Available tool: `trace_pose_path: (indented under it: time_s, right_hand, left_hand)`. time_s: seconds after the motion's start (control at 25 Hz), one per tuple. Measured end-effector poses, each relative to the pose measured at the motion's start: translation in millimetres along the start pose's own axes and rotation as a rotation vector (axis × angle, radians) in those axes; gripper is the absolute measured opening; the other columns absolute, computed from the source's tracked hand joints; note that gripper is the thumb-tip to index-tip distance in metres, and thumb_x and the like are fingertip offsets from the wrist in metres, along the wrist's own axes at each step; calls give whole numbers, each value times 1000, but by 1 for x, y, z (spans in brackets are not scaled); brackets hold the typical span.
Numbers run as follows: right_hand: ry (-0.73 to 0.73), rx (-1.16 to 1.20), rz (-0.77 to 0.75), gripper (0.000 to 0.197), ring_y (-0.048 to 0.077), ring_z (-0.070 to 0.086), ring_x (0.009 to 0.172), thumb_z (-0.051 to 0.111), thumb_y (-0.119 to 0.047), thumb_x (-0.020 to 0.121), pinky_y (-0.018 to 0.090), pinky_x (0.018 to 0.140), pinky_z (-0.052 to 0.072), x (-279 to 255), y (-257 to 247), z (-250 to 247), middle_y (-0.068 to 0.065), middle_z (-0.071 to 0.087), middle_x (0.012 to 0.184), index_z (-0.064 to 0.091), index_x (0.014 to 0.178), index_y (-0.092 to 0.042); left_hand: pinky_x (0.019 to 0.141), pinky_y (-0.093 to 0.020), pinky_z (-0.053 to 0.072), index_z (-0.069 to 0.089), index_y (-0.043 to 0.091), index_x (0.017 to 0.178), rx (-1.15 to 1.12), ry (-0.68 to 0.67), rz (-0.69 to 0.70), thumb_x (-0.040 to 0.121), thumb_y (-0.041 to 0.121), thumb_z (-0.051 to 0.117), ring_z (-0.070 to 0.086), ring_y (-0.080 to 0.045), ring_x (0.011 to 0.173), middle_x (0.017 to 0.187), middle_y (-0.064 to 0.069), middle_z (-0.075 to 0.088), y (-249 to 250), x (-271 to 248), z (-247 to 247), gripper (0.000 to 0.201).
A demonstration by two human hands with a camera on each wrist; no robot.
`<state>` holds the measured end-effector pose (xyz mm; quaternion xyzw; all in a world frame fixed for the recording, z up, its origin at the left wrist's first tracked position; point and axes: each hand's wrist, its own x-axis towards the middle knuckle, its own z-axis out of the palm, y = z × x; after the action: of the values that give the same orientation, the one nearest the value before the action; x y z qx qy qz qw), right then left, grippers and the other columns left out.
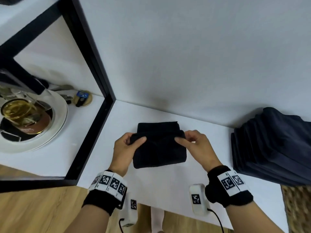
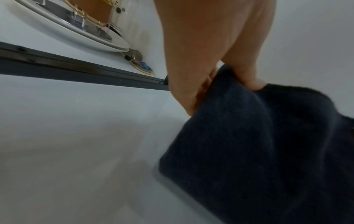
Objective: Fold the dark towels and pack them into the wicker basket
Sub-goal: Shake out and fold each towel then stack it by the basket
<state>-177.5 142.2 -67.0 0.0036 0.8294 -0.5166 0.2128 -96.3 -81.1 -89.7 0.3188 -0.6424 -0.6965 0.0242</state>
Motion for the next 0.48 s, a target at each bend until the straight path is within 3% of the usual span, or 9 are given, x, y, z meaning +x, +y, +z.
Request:
trace_pose_path:
  time_s: [0.12, 0.2, 0.28, 0.32, 0.4, 0.44, 0.48]
  right_hand:
    - [48, -5, 11, 31, 19, 63, 79, 68, -38, 84, 37, 78, 50, 56, 6, 14, 3, 66, 85, 62, 87, -8]
    - [102, -50, 43, 25, 22, 66, 88, 66, -36, 86, 35, 81, 51, 87, 14, 22, 2, 69, 91, 62, 94, -13]
    - [182, -179, 54, 23, 24, 64, 99, 62, -30, 90, 28, 82, 46, 100, 24, 28, 3, 66, 102, 60, 107, -14]
    - [232, -267, -8, 26, 25, 61, 106, 60, -26, 91, 29, 86, 45, 102, 29, 34, 6, 64, 110, 58, 114, -14]
    - [254, -478, -318, 32, 29, 56, 117, 53, -19, 93, 38, 97, 45, 94, 37, 52, 10, 59, 127, 57, 123, -10]
    - [177, -611, -480, 36, 29, 54, 123, 50, -18, 93, 42, 101, 43, 88, 44, 65, 12, 58, 133, 57, 127, -9]
    - [93, -745, -587, 41, 28, 51, 129, 46, -20, 93, 45, 105, 40, 81, 54, 77, 11, 55, 138, 56, 131, -10]
  left_hand:
    - [90, -44, 55, 70, 14, 91, 55, 93, -11, 85, 27, 72, 67, -23, 86, 95, -16, 71, -2, 49, 15, 14]
    - [94, -42, 52, 67, 19, 98, 166, 158, 4, 89, 30, 66, 67, -25, 98, 98, -7, 71, -5, 78, 22, 14]
    - [98, -36, 47, 58, 21, 118, 368, 170, 54, 94, 30, 58, 60, -24, 111, 115, -3, 64, -8, 87, 30, 26]
    - [100, -36, 44, 53, 18, 127, 553, 164, 184, 95, 30, 55, 55, -25, 118, 125, -5, 59, -14, 86, 35, 34]
    - [103, -43, 39, 49, 10, 135, 979, 35, 566, 96, 33, 46, 48, -28, 129, 140, -12, 51, -36, 72, 46, 45]
    - [106, -47, 38, 49, 8, 137, 1150, -59, 673, 95, 36, 42, 45, -30, 133, 145, -14, 47, -53, 64, 51, 51]
    - [109, -50, 35, 46, 8, 140, 1276, -129, 691, 95, 40, 37, 41, -30, 137, 149, -14, 42, -68, 61, 52, 56]
